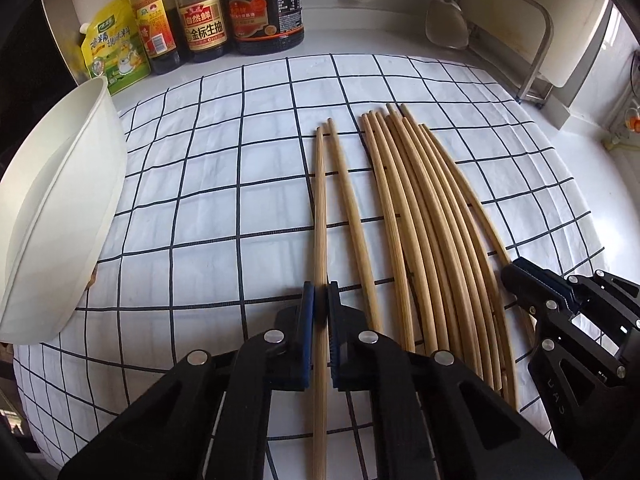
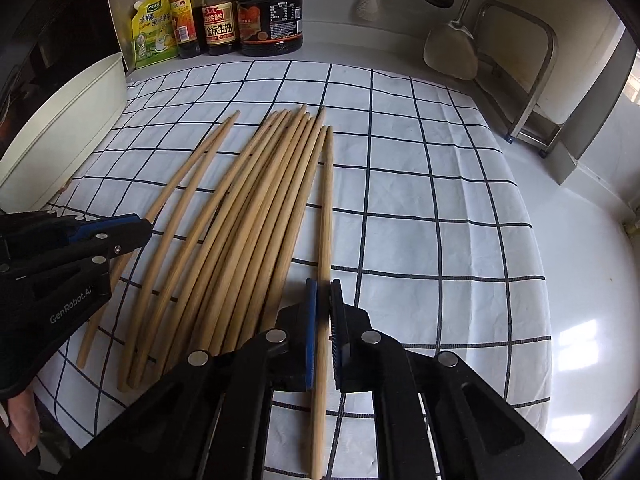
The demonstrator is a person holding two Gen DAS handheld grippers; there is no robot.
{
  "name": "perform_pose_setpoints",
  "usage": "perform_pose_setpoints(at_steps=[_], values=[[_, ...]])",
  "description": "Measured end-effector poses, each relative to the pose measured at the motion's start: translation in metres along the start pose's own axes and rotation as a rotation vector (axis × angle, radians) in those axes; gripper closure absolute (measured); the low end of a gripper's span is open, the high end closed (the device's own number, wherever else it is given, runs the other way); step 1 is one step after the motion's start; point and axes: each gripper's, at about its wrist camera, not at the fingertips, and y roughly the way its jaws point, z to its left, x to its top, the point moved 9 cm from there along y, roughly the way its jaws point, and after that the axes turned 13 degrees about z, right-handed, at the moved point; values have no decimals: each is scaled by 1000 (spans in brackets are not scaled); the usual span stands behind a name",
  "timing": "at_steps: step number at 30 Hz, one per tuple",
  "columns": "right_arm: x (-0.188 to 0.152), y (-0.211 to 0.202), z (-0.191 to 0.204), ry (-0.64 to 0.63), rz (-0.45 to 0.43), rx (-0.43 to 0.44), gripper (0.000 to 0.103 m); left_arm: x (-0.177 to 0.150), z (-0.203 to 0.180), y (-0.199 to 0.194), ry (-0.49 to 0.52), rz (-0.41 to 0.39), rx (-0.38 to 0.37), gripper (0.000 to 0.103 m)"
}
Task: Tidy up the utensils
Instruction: 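Lift the held chopsticks and carry both tools over the white basin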
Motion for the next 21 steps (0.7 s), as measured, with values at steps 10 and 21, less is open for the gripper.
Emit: perform_pose_setpoints(at_steps=[10,21], values=[[-1,-39,-10,117,-13,111,97,-3,23,-36,-23,-24,-52,96],[60,-124,89,-19,-125,206,97,-12,120,-133,-125,-149,10,96]])
